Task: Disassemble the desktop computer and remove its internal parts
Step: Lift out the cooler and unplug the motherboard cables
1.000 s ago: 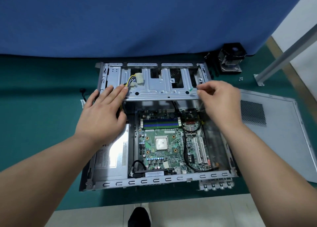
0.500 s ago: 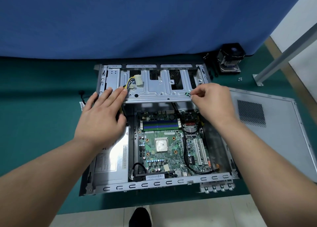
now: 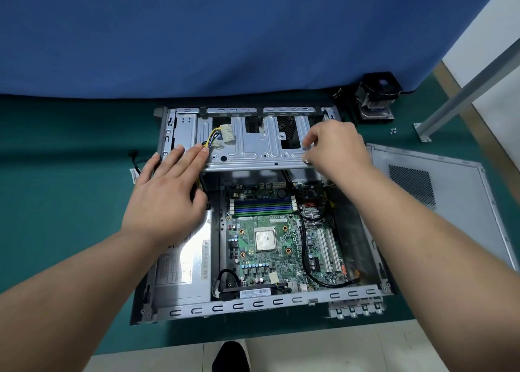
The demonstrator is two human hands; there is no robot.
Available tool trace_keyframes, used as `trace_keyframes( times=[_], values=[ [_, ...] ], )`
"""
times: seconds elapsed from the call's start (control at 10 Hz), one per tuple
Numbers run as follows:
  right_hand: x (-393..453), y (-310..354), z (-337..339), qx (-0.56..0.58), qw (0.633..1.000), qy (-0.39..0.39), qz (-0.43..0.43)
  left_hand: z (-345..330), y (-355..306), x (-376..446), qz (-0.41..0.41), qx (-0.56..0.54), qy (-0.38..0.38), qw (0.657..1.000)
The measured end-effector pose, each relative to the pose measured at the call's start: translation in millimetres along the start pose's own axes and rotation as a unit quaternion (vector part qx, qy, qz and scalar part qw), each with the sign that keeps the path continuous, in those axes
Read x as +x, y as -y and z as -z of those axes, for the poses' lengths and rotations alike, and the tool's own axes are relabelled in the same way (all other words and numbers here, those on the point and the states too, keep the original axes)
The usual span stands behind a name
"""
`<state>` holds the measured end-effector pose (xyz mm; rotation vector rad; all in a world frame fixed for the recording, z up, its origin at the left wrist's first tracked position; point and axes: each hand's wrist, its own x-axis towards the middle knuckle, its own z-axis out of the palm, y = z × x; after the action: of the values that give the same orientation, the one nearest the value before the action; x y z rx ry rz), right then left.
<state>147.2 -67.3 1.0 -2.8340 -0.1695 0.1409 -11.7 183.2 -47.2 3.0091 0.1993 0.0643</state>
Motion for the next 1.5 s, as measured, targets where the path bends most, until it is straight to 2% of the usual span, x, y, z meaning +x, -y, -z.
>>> trace_keyframes(
  times=[0.1, 0.2, 0.3, 0.4, 0.5, 0.7, 1.0, 1.2, 1.4, 1.5],
  values=[
    [1.6, -2.3, -3.2, 0.079, 0.997, 0.001, -0.002, -0.4, 0.6, 0.0, 0.001, -0.002, -0.001, 1.000],
    [-7.0, -9.9, -3.5, 0.122, 0.992, -0.002, 0.032, -0.9, 0.8, -0.5, 0.001, -0.001, -0.003, 1.000],
    [-29.1, -26.2, -3.0, 0.118, 0.987, -0.017, 0.104, -1.9, 1.2, 0.0, 0.000, 0.004, -0.005, 1.000],
    [-41.8, -40.2, -2.2, 0.069, 0.988, -0.042, 0.132, -2.1, 1.4, 1.0, -0.002, 0.004, -0.006, 1.000],
    [-52.1, -54.5, -2.6, -0.022, 0.990, -0.046, 0.131, -2.1, 1.4, 0.3, -0.003, 0.001, -0.008, 1.000],
    [-53.3, -51.7, -6.9, -0.029, 0.985, -0.111, 0.127, -1.8, 1.4, 0.0, -0.005, -0.001, -0.008, 1.000],
    [-45.3, -40.5, -4.5, -0.072, 0.984, -0.067, 0.147, -1.7, 1.6, 0.0, -0.004, 0.002, -0.007, 1.000],
    [-48.3, -35.6, 3.0, -0.080, 0.981, -0.101, 0.144, -1.9, 1.9, 0.4, -0.004, 0.006, -0.004, 1.000],
    [-21.8, -20.4, 6.2, -0.119, 0.981, -0.031, 0.147, -2.4, 2.5, 0.0, -0.002, 0.006, -0.005, 1.000],
    [-13.2, -12.7, 2.0, -0.109, 0.987, -0.033, 0.118, -3.5, 2.1, 0.7, -0.002, 0.002, -0.007, 1.000]
  ],
)
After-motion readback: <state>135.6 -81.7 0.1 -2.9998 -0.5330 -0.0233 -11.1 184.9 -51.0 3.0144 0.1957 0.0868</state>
